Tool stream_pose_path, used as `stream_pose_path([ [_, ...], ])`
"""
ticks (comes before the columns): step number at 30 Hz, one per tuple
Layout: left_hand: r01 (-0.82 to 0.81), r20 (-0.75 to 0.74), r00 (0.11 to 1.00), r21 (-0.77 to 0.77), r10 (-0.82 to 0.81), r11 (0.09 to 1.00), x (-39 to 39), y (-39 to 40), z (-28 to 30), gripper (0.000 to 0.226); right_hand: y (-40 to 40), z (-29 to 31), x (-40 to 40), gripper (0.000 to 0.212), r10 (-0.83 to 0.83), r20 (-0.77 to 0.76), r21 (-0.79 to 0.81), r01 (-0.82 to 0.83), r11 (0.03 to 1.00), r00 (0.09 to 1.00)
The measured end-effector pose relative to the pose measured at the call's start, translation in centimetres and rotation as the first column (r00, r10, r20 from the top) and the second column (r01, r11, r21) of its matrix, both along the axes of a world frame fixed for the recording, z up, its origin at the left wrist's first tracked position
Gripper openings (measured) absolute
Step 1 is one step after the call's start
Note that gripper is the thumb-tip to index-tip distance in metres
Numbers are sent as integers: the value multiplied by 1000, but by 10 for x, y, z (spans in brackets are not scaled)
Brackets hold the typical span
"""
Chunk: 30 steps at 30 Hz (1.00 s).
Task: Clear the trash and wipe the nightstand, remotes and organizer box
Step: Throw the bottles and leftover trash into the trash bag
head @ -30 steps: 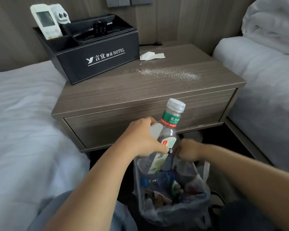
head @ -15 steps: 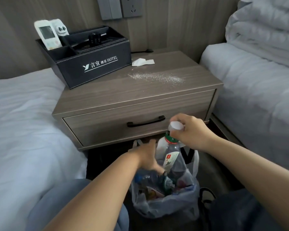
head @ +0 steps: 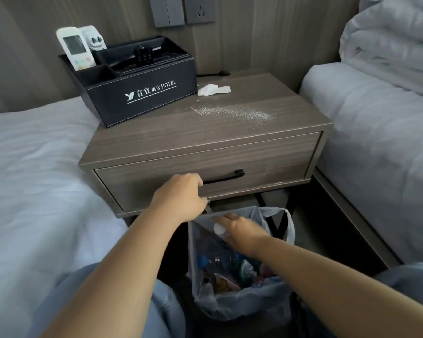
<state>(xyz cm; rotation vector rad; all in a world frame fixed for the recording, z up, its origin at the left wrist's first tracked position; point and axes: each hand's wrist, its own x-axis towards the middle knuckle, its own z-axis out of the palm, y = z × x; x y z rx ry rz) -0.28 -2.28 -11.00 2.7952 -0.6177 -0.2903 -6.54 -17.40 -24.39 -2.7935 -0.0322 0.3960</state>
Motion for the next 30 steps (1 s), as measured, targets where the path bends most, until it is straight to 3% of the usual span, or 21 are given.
stream_pose_path([
  [3, -6, 162, 985, -307, 59, 952, -6, 2, 20, 16, 15, -18, 0, 58, -16, -15, 40, 17, 999, 1000],
  [7, 32, 271, 949, -588, 159, 808, 0, -5, 35, 18, 21, -15, -12, 61, 82, -122, 10, -82, 997, 989],
  [9, 73, 301, 937, -662, 175, 746, 12, -10, 38, 22, 13, 17, -10, 49, 98, -111, 0, -99, 995, 989],
  [11, 114, 342, 921, -694, 185, 711, 27, -16, 42, 25, 0, 65, -8, 33, 82, -26, 25, -82, 996, 996],
  [14, 152, 427, 877, -681, 219, 716, 52, -25, 49, 25, -26, 145, -10, 27, -26, 185, 148, -1, 989, 982],
  [20, 175, 464, 868, -622, 179, 763, 97, -29, 52, 35, -63, 241, 61, 12, -317, 508, 381, 121, 917, 801],
  [22, 133, 408, 889, -665, 207, 735, 103, -27, 51, 36, -68, 253, 110, 12, -306, 537, 316, 149, 937, 786],
  [25, 88, 339, 905, -738, 256, 669, 107, -27, 51, 37, -73, 256, 187, 20, -196, 527, 83, 179, 980, 827],
  [28, 94, 316, 922, -744, 225, 661, 112, -30, 52, 39, -77, 248, 246, 44, -150, 411, -129, 220, 967, 899],
  [30, 100, 313, 927, -735, 206, 670, 114, -32, 53, 38, -80, 243, 266, 49, -146, 338, -168, 212, 963, 930],
])
